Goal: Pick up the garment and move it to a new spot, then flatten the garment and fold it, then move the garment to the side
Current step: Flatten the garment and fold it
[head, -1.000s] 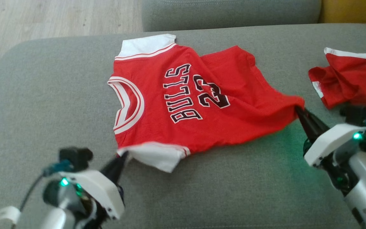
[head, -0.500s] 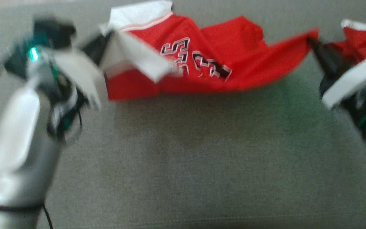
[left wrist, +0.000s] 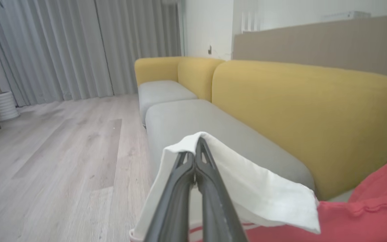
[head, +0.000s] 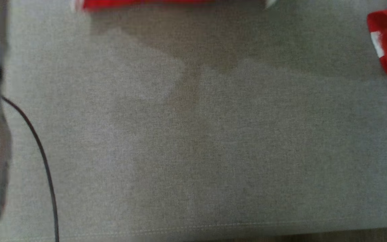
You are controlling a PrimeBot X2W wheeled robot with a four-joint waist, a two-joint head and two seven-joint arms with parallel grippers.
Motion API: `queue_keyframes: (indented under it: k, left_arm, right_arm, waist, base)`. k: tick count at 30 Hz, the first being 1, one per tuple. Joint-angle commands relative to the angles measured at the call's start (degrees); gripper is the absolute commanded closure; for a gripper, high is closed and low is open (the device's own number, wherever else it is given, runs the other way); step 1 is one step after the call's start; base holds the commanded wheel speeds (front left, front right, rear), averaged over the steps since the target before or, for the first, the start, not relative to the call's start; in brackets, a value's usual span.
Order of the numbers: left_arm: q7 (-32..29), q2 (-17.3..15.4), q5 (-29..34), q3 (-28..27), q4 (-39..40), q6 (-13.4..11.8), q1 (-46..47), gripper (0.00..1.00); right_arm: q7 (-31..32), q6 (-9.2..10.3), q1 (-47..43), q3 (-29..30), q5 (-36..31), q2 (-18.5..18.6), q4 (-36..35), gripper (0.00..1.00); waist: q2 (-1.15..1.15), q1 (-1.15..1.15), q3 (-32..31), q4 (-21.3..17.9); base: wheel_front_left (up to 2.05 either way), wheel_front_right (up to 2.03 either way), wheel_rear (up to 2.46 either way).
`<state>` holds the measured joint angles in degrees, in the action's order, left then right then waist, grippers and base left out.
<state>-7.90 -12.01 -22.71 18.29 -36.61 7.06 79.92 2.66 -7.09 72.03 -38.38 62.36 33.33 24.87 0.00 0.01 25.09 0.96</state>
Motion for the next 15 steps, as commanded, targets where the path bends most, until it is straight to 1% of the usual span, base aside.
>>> queue_keyframes:
  k: [1, 6, 10, 12, 15]
  left_arm:
    - [1.32, -2.05, -0.18, -2.01, -0.32, 0.06, 6.38, 1.00]
    - [4.13, -1.44, -0.09, -3.47, -7.12, -1.16, 17.71, 1.00]
    - [6.59, -1.48, 0.52, -3.81, -11.88, -1.78, 25.43, 1.00]
    - [7.96, -1.30, 0.21, -4.16, -14.28, -1.68, 28.08, 1.00]
    - [9.86, -0.77, -0.72, -4.14, -17.59, -0.93, 29.55, 1.00]
  right_arm:
    - [-0.52, -0.40, 4.06, 0.44, 1.72, 0.81, 0.33, 1.00]
    - [-1.58, -0.40, 14.64, 0.88, 4.62, 0.91, 5.13, 1.00]
    - [-2.82, -0.40, 21.09, 0.77, 5.92, 0.90, 8.57, 1.00]
    - [-3.72, -0.40, 23.30, -0.04, 5.90, 1.10, 9.60, 1.00]
    - [-5.33, -0.40, 24.24, -1.42, 6.83, 1.65, 9.81, 1.00]
  waist:
    - [0.00, -0.01, 1.39, 0.08]
    - [0.00, -0.01, 3.81, 0.01]
    - [0.00, -0.01, 5.33, -0.15]
    - [0.00, -0.01, 5.83, -0.22]
    - [0.00, -0.01, 6.02, -0.04]
  base:
    - [0.00, 0.00, 0.00]
    - [0.00, 0.00, 0.00]
    - [0.00, 0.00, 0.00]
    - [0.00, 0.00, 0.00]
    - [0.00, 0.00, 0.00]
